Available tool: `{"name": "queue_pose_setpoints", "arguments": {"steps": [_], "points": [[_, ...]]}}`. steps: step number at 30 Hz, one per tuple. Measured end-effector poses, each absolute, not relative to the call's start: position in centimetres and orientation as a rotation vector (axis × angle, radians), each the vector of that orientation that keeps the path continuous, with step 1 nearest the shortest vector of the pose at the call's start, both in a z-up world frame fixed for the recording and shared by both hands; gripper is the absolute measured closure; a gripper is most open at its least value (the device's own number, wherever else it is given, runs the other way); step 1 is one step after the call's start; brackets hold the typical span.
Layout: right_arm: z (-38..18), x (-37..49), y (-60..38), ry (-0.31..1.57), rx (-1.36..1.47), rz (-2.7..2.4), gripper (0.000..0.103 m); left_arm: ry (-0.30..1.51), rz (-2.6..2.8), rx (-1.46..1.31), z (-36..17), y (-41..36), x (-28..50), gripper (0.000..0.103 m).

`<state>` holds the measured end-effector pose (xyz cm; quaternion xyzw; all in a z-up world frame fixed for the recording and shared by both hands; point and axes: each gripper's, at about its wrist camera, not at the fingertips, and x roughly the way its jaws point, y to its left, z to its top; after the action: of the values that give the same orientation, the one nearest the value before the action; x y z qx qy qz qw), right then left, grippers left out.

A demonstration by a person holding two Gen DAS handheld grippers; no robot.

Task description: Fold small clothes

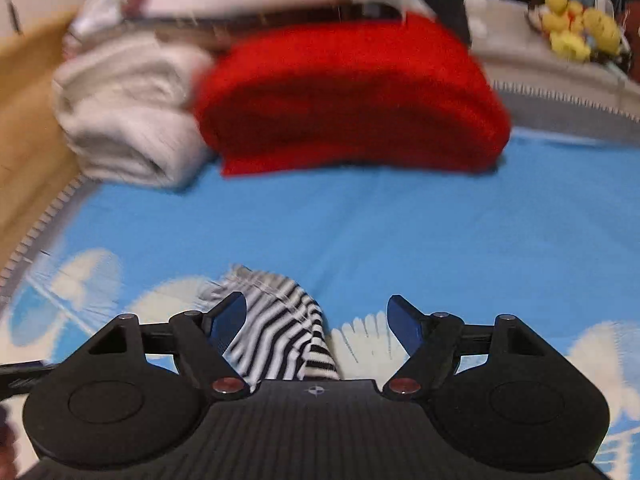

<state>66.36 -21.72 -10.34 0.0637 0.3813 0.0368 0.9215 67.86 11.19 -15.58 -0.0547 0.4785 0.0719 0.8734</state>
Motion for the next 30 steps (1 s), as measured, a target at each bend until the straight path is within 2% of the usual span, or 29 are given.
{"name": "queue_pose_setpoints", "arguments": {"steps": [6, 7, 8, 9, 11, 13, 18, 20, 23, 26, 28, 30], "points": [[-17.9, 72.0, -17.8, 0.851, 0.069, 0.017, 0.024, 1.029, 0.089, -0.117, -19.4, 11.6, 68.0, 0.013], [-18.9, 72.5, -17.7, 0.874, 0.074, 0.014, 0.035, 1.037, 0.084, -0.124, -19.8, 11.7, 68.0, 0.013], [-19.6, 73.0, -17.6, 0.899, 0.08, 0.028, 0.051, 1.042, 0.081, -0.128, -20.1, 11.6, 68.0, 0.013], [-20.1, 73.7, -17.2, 0.924, 0.084, 0.053, 0.101, 1.047, 0.078, -0.129, -20.3, 11.6, 68.0, 0.013], [-19.6, 73.8, -16.7, 0.931, 0.085, 0.151, 0.099, 1.047, 0.081, -0.135, -20.6, 11.4, 68.0, 0.013], [-16.6, 71.5, -16.1, 0.814, 0.024, 0.274, 0.099, 1.053, 0.086, -0.166, -20.7, 11.4, 67.7, 0.013], [-8.5, 58.2, -19.2, 0.613, -0.196, 0.644, 0.099, 1.05, 0.075, -0.195, -19.8, 11.2, 65.7, 0.013], [-8.1, 52.6, -21.7, 0.616, -0.343, 0.671, 0.099, 1.05, 0.061, -0.214, -19.3, 11.2, 64.5, 0.013], [-11.7, 46.9, -26.3, 0.765, -0.463, 0.591, 0.096, 1.072, 0.028, -0.27, -18.6, 11.1, 63.1, 0.013], [-15.0, 45.9, -30.1, 0.91, -0.352, 0.364, 0.078, 1.065, -0.007, -0.261, -17.2, 9.8, 62.9, 0.013], [-14.8, 46.4, -32.0, 0.876, -0.173, 0.271, 0.052, 1.049, -0.041, -0.275, -15.8, 8.5, 63.4, 0.013], [-14.0, 47.5, -31.6, 0.807, -0.057, 0.258, 0.048, 1.05, -0.092, -0.316, -14.7, 6.9, 64.3, 0.013]]}}
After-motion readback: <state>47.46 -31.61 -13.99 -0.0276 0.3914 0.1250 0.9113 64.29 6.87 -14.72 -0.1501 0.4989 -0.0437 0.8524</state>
